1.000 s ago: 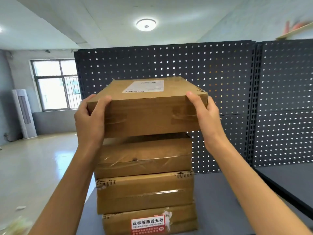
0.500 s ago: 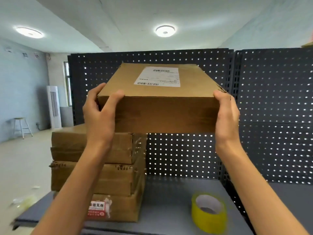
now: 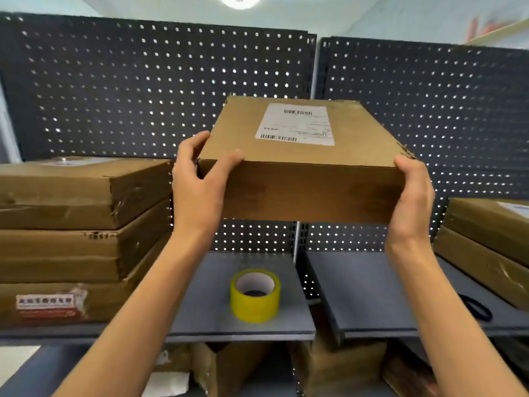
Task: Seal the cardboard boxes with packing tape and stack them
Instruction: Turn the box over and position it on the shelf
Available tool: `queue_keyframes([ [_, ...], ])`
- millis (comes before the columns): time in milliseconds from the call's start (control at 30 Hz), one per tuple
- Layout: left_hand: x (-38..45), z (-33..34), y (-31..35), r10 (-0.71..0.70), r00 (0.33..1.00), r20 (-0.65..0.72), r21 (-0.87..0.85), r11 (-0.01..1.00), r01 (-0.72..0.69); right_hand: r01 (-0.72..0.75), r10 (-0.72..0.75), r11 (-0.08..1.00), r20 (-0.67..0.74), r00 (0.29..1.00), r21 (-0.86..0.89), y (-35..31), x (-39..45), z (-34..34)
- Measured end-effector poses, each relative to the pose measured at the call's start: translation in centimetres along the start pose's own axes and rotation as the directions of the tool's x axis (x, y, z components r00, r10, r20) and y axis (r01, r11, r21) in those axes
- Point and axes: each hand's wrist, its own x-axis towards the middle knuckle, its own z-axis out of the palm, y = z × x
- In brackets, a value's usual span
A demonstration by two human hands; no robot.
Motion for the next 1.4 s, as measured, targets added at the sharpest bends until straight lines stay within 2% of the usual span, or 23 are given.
queue_keyframes([
  [233, -4.8, 5.0, -4.1, -0.114, 0.989, 0.095, 0.004, 0.993, 0.114, -0.077, 0.073, 0.996, -0.074, 0.995, -0.049, 3.8, 0.4, -7.2],
  [467, -8.9, 9.2, -9.2, -0.19, 0.98, 0.062, 0.159, 0.971, 0.178, -0.212, 0.211, 0.977, -0.037, 0.977, -0.022, 10.8, 1.5, -12.8],
  [667, -13.4, 11.7, -12.9, -0.269, 0.963, 0.013, 0.223, 0.94, 0.26, -0.321, 0.324, 0.945, 0.04, 0.945, -0.064, 14.8, 2.1, -16.8],
  [833, -15.3, 11.9, -15.2, -0.343, 0.939, -0.012, 0.284, 0.899, 0.332, -0.429, 0.435, 0.898, 0.044, 0.899, -0.101, 17.0, 1.2, -18.3],
  [967, -15.3, 12.1, -16.0, -0.353, 0.936, -0.007, 0.329, 0.883, 0.335, -0.474, 0.487, 0.867, 0.058, 0.872, -0.151, 17.7, 1.3, -18.5],
  [1167, -14.5, 12.3, -16.6, -0.4, 0.917, 0.005, 0.315, 0.871, 0.378, -0.544, 0.575, 0.811, 0.128, 0.808, -0.213, 17.9, 2.2, -18.6],
  [1400, -13.4, 12.5, -17.3, -0.457, 0.889, 0.041, 0.296, 0.855, 0.426, -0.574, 0.614, 0.787, 0.191, 0.766, -0.227, 18.4, 3.1, -18.5],
])
